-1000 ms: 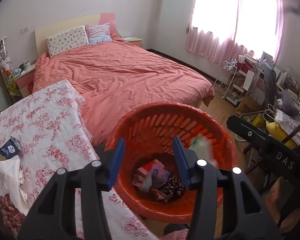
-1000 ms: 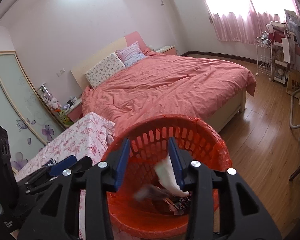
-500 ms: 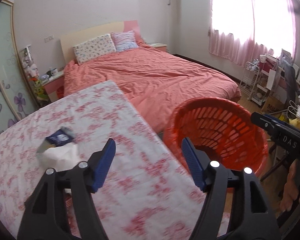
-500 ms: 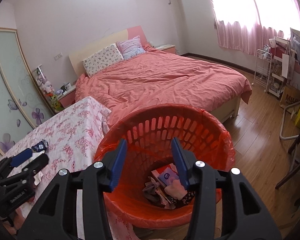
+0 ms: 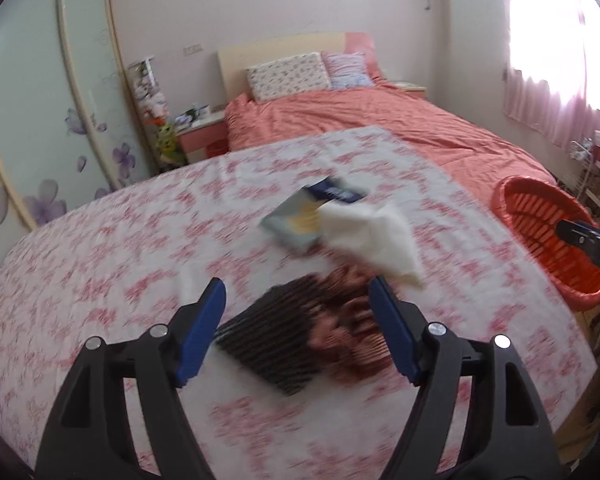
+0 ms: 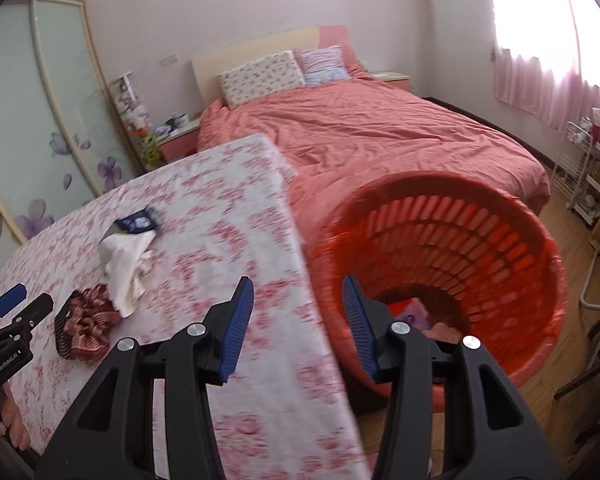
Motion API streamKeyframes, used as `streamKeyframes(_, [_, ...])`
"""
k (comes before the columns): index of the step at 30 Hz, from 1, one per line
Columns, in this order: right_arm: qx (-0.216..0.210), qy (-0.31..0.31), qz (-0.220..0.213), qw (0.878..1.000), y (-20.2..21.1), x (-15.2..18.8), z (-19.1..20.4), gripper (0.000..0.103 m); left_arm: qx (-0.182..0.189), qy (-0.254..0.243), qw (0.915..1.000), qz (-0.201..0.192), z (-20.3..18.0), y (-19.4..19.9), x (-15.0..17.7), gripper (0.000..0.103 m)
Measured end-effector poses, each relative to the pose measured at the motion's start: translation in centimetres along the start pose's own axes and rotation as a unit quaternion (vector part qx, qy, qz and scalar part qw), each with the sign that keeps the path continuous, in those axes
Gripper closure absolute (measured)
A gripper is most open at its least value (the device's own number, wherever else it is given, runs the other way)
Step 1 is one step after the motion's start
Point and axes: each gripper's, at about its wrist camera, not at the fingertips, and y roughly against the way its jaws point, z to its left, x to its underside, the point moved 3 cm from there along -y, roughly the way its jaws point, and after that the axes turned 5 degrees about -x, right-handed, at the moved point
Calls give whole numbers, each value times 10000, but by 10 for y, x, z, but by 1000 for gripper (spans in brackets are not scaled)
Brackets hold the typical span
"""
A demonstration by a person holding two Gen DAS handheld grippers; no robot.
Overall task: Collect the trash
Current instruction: 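Move both open tools back to the remaining items on the bed, then grasp the black beaded mat with the left tool while the right tool grasps the white tissue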
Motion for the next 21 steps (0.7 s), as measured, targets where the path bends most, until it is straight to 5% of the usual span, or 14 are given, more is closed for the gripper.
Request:
streamKeyframes(7, [-343,413,232,9983,-22,7,63,56,167,376,9980,485,33,-23,24,30])
streamKeyframes(21, [-891,480,774,9919,-95,-4,134,50,394,463,9962,632,41,-36,31,29])
